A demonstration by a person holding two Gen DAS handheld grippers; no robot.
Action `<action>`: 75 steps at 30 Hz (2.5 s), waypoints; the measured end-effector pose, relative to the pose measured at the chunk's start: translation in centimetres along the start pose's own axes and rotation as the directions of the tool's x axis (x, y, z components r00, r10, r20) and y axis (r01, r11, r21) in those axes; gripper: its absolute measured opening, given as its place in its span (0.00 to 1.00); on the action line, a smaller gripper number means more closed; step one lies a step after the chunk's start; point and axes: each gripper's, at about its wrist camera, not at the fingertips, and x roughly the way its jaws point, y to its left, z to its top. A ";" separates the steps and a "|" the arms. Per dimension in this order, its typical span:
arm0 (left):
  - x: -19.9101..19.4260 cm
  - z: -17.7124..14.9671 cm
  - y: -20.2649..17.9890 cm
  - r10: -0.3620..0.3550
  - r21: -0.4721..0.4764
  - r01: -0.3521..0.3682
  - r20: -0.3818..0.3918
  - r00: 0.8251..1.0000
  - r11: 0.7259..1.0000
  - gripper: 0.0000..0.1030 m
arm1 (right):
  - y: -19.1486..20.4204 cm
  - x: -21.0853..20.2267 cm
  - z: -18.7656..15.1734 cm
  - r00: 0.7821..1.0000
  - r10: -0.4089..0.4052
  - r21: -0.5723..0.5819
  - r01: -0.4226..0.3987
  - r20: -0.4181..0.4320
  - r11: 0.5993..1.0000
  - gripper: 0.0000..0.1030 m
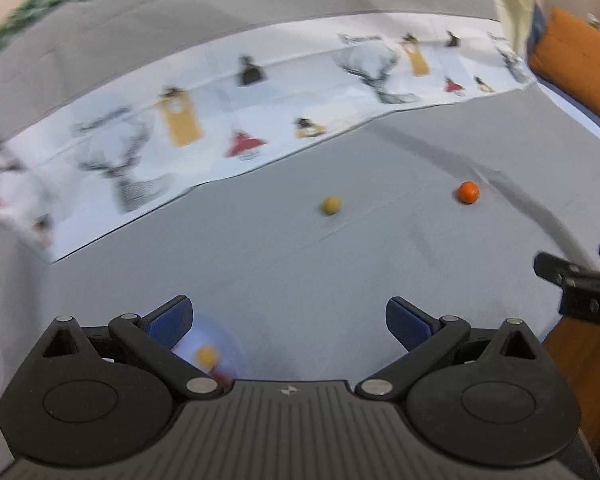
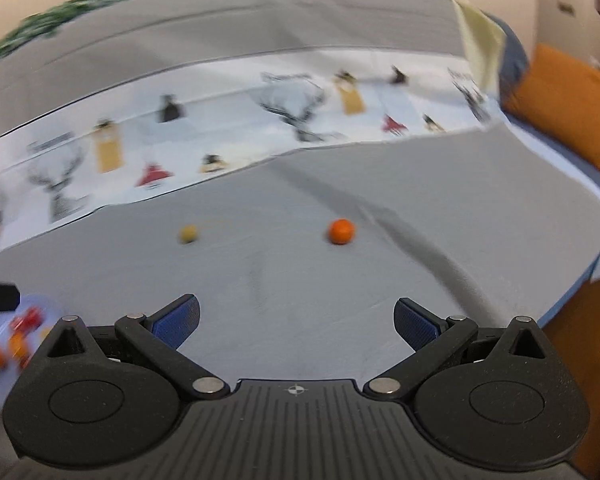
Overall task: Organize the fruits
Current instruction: 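Grasp a small yellow fruit with the left tool while the right tool grasps an orange, then carry both fruits over the blue plate and release them onto it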
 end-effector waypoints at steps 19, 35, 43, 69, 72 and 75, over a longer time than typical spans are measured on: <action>29.7 9.0 -1.8 -0.044 0.005 0.045 -0.076 0.996 0.999 1.00 | -3.8 29.4 2.3 0.977 -0.214 0.024 0.213 0.021 0.977 0.99; 22.5 9.5 -2.4 -0.157 0.073 0.158 -0.020 0.987 0.985 0.25 | -2.9 26.2 4.3 0.985 -0.170 0.026 0.171 -0.039 0.985 0.35; 8.9 4.8 0.9 -0.078 0.020 0.079 -0.026 0.997 0.997 0.25 | -1.5 12.7 4.9 0.995 -0.075 0.103 0.069 0.060 0.992 0.35; -19.3 -18.2 12.1 0.152 -0.358 -0.193 -0.140 0.978 0.914 0.25 | 14.4 -18.1 -6.8 0.889 0.458 -0.348 -0.433 -0.012 0.831 0.35; -20.4 -18.7 11.8 0.144 -0.363 -0.175 -0.111 0.983 0.915 0.25 | 14.6 -19.5 -7.2 0.885 0.466 -0.383 -0.428 0.009 0.819 0.35; -20.9 -18.8 11.6 0.139 -0.364 -0.162 -0.089 0.986 0.917 0.25 | 14.7 -20.6 -7.4 0.884 0.466 -0.398 -0.420 0.023 0.816 0.35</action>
